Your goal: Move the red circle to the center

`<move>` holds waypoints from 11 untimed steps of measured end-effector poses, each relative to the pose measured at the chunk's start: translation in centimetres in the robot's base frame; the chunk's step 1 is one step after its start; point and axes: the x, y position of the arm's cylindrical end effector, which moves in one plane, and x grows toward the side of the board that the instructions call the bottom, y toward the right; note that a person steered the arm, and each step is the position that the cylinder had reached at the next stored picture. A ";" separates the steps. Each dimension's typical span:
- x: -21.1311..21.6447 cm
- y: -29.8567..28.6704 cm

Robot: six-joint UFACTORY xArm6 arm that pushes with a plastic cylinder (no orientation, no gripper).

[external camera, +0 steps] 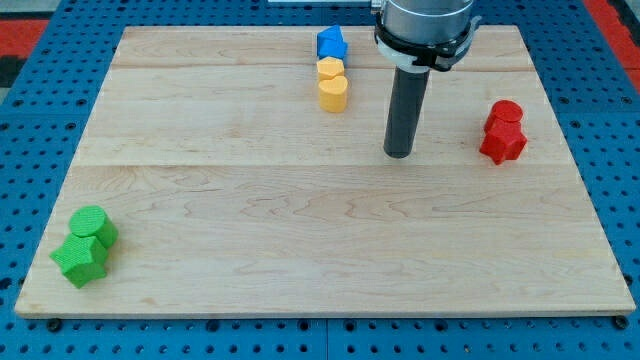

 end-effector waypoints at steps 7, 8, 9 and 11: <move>-10.8 16.9; -9.4 24.1; -5.0 25.7; -4.3 20.3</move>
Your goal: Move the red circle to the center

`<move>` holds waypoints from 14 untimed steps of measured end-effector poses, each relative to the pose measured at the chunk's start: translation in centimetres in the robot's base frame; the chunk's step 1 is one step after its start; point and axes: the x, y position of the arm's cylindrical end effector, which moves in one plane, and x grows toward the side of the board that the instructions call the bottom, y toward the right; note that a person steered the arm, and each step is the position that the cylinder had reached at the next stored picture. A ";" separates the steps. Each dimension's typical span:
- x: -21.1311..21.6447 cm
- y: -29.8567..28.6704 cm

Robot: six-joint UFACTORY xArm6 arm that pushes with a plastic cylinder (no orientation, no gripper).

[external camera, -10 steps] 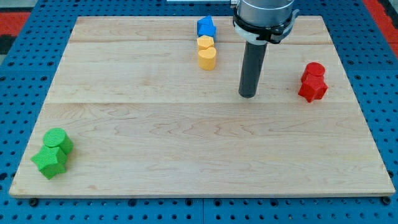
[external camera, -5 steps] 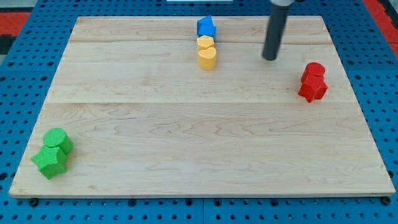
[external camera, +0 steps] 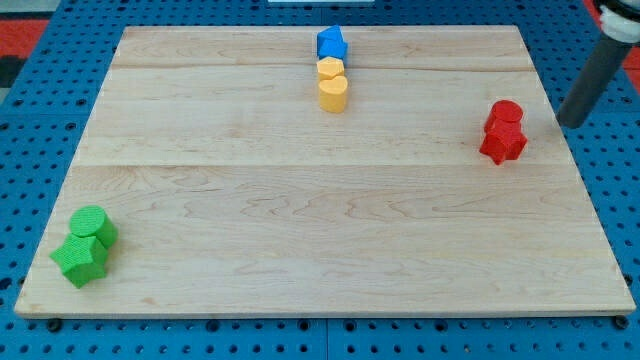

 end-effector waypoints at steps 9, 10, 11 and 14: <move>-2.5 -15.6; -2.5 -16.6; -2.5 -17.9; -2.1 -20.0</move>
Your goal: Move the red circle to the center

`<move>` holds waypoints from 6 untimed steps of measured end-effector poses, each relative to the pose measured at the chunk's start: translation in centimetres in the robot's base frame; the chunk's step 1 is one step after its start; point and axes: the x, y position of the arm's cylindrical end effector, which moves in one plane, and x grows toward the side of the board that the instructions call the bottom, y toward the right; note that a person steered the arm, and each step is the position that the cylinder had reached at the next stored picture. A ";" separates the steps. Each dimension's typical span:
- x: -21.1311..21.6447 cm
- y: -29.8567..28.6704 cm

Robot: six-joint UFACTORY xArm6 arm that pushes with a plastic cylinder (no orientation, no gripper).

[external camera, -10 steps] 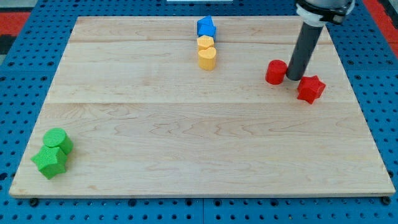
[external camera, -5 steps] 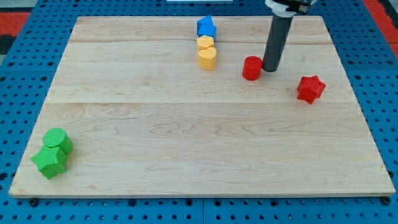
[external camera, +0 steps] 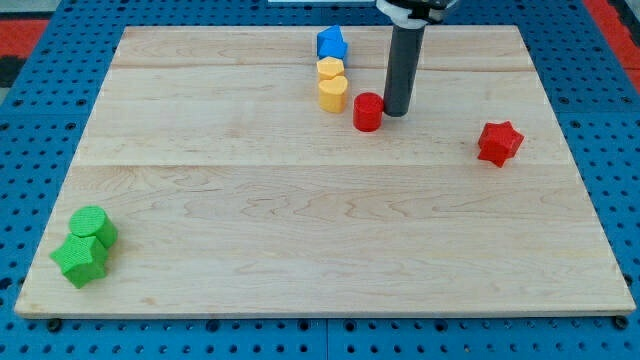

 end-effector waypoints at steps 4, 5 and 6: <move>1.6 -1.4; 1.6 -2.6; 1.6 -3.4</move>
